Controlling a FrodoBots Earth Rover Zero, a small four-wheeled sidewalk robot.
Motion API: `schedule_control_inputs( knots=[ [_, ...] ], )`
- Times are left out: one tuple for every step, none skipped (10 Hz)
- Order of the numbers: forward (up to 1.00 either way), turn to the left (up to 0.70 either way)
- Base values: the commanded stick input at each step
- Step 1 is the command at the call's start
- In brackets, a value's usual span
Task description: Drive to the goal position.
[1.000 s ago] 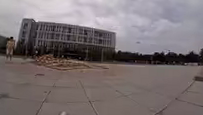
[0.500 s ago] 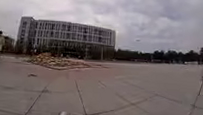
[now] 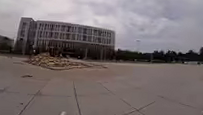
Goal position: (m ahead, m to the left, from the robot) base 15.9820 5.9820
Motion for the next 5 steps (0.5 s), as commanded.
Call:
schedule_control_inputs(
  knots=[
    [0.85, 0.0],
    [0.85, 0.0],
    [0.85, 0.0],
    [0.85, 0.0],
    [0.85, -0.12]
  ],
)
